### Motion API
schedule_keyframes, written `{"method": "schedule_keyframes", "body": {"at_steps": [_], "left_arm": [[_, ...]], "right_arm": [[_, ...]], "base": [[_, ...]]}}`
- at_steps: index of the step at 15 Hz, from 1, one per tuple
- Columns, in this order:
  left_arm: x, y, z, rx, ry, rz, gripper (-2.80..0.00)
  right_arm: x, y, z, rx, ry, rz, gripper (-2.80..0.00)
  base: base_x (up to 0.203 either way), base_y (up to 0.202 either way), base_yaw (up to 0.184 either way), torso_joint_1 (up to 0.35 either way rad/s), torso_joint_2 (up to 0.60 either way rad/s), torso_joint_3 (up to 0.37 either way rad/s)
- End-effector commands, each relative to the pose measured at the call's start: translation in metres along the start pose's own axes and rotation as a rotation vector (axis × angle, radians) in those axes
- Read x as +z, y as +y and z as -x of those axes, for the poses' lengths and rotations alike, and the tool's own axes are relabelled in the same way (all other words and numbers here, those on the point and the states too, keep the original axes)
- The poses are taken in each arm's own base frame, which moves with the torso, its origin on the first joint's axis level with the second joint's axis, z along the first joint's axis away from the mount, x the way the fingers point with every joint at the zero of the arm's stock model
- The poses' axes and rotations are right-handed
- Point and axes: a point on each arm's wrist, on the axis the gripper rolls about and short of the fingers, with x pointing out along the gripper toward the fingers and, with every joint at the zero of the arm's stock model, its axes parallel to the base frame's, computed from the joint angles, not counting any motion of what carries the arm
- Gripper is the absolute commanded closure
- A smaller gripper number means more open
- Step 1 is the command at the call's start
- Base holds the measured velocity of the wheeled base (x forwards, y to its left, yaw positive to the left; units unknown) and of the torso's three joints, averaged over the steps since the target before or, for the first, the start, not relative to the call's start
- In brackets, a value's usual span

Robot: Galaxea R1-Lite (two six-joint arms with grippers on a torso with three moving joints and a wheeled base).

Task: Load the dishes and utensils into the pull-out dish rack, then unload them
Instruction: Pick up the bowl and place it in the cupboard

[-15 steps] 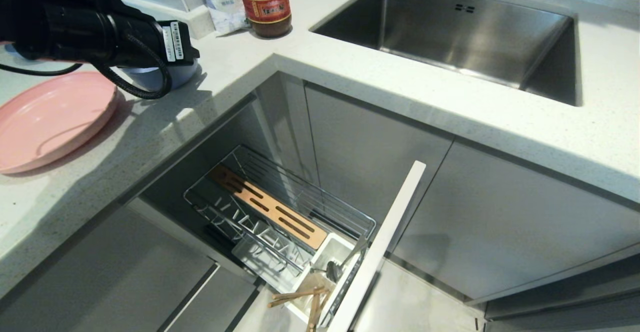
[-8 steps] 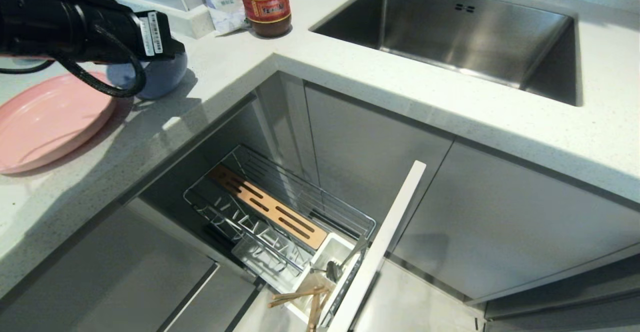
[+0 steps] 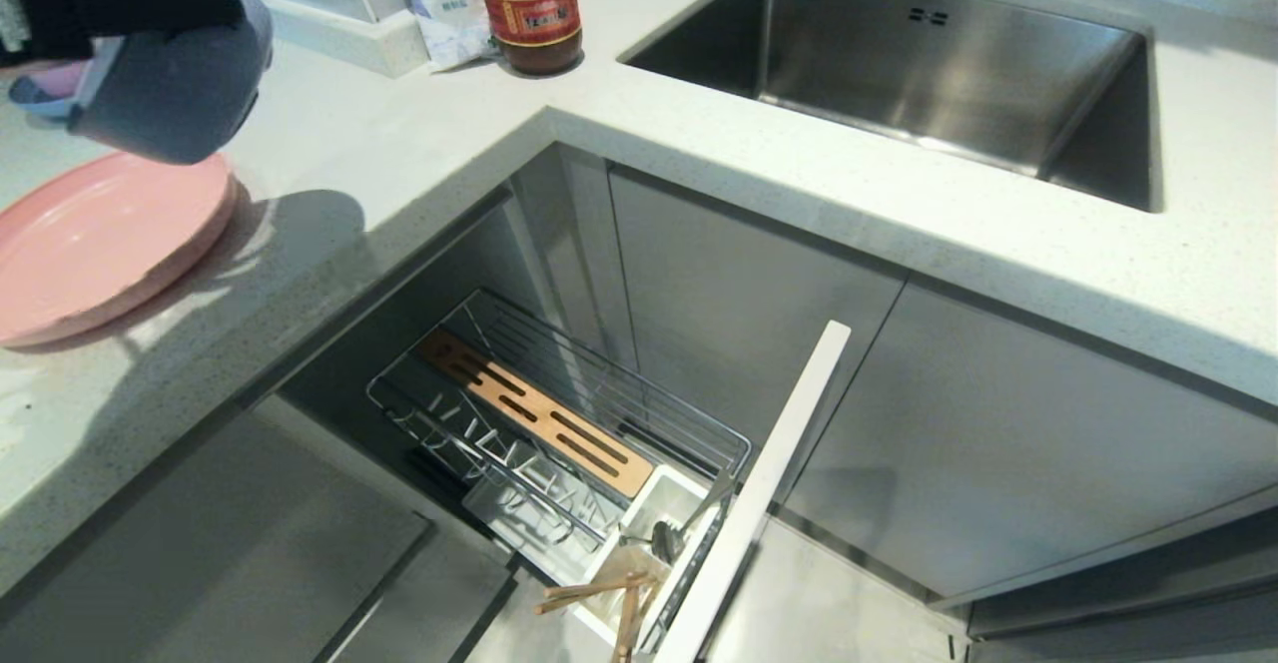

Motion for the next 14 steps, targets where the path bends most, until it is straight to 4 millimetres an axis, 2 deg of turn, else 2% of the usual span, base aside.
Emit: {"method": "schedule_keyframes", "body": {"at_steps": [1, 3, 7, 9, 10, 14], "left_arm": [[0.005, -0.008, 0.045, -0.043, -0.036, -0.165, 0.00], [0.005, -0.016, 0.062, -0.107, -0.064, -0.200, 0.00], [0.001, -0.026, 0.070, -0.171, -0.074, -0.169, 0.00], [0.004, -0.034, 0.067, -0.200, -0.087, -0.107, 0.00], [0.005, -0.040, 0.061, -0.236, -0.093, -0.042, 0.00], [0.009, -0.073, 0.010, -0.345, -0.039, 0.346, 0.00]], "right_arm": [[0.000, 0.000, 0.000, -0.001, -0.003, 0.000, 0.00], [0.000, 0.000, 0.000, 0.001, -0.003, 0.000, 0.00], [-0.001, 0.000, 0.000, 0.001, -0.002, 0.000, 0.00], [-0.001, 0.000, 0.000, 0.001, -0.002, 0.000, 0.00], [0.000, 0.000, 0.000, 0.000, -0.003, 0.000, 0.00], [0.000, 0.000, 0.000, 0.000, -0.003, 0.000, 0.00]], "base": [[0.000, 0.000, 0.000, 0.000, 0.00, 0.000], [0.000, 0.000, 0.000, 0.000, 0.00, 0.000], [0.000, 0.000, 0.000, 0.000, 0.00, 0.000], [0.000, 0.000, 0.000, 0.000, 0.00, 0.000], [0.000, 0.000, 0.000, 0.000, 0.00, 0.000], [0.000, 0.000, 0.000, 0.000, 0.00, 0.000]]}}
